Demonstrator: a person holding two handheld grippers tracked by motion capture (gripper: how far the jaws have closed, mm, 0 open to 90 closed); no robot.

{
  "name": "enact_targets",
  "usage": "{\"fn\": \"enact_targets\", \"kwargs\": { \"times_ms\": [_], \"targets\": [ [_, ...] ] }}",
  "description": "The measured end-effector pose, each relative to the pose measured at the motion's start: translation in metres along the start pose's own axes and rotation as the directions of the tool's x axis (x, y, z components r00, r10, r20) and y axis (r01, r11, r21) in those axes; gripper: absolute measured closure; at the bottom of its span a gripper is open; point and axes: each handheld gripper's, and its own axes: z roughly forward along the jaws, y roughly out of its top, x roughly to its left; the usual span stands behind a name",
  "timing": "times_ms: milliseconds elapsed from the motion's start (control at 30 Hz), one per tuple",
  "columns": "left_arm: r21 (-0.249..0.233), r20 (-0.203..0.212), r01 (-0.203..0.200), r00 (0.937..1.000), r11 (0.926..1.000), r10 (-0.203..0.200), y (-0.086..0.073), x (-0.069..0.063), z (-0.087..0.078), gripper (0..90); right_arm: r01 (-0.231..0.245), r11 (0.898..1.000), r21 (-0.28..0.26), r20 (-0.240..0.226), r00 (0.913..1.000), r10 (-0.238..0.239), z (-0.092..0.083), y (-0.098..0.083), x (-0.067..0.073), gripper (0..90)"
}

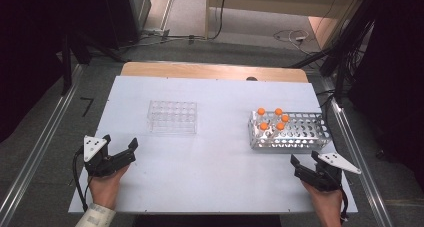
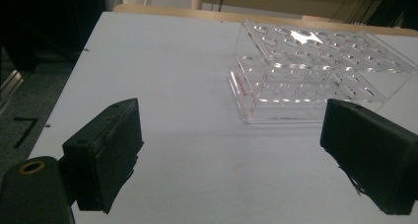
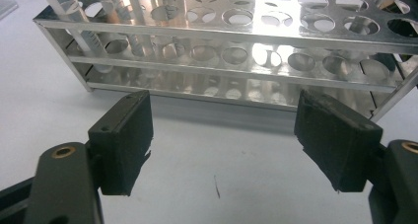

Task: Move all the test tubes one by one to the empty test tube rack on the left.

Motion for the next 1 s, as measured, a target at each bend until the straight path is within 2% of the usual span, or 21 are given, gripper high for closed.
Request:
{"fn": "enact_targets", "kwargs": {
  "times_ms": [200, 400, 700, 1000],
  "targets": [
    [0.017, 0.016, -0.009, 0.9998, 0.9998, 0.009, 0.0, -0.003, 0.001, 8.7, 0.026, 1.0, -0.015, 0.003, 0.9997, -0.026, -0.002, 0.001, 0.002, 23.3],
    [0.021, 0.029, 0.01, 0.9995, 0.9997, -0.011, -0.001, -0.002, 0.004, 8.7, 0.026, 0.999, -0.031, -0.019, 0.9995, -0.027, -0.004, 0.003, 0.004, 24.0],
    [0.028, 0.013, -0.018, 0.9998, 0.9994, 0.017, -0.002, -0.005, 0.005, 8.8, 0.015, 0.998, -0.058, -0.053, 0.9984, -0.019, -0.003, 0.01, 0.008, 26.6],
    [0.033, 0.01, -0.023, 0.9997, 0.9992, 0.023, -0.002, -0.006, 0.006, 8.8, 0.036, 0.997, -0.069, -0.076, 0.9963, -0.041, 0.001, 0.016, 0.014, 30.8]
  ]
}}
